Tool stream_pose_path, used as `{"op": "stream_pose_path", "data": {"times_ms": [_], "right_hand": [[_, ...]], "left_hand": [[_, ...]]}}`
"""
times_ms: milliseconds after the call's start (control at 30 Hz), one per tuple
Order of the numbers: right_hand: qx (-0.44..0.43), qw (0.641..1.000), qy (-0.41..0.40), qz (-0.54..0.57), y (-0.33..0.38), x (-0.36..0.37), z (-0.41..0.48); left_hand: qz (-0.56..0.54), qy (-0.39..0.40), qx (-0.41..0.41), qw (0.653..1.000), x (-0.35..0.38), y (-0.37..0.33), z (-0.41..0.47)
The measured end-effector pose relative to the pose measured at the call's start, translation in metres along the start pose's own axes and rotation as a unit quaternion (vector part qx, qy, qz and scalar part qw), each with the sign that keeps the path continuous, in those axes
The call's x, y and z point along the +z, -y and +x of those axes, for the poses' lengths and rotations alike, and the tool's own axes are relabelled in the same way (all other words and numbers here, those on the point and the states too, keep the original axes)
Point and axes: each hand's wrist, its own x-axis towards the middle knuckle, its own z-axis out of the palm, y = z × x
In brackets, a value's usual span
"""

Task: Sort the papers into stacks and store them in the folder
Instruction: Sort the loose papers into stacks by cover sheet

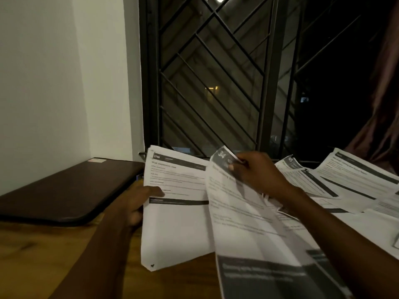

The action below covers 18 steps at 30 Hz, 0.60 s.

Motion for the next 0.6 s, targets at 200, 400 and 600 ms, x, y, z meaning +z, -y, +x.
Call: {"op": "stream_pose_path", "data": {"times_ms": [200,400,600], "right_hand": [[-0.035,0.998,0.028,-0.034,0.024,0.071,0.045],[-0.021,1.000,-0.009,-0.003,0.032,0.123,0.076],[0.050,0.991,-0.034,0.117,0.013,0.122,0.065]], "left_hand": [[-0.050,0.005,-0.011,0.999,0.014,0.004,0.000],[-0.090,0.031,-0.025,0.995,0.012,-0.007,-0.001],[0.033,-0.033,-0.022,0.999,0.000,0.004,0.014]]}}
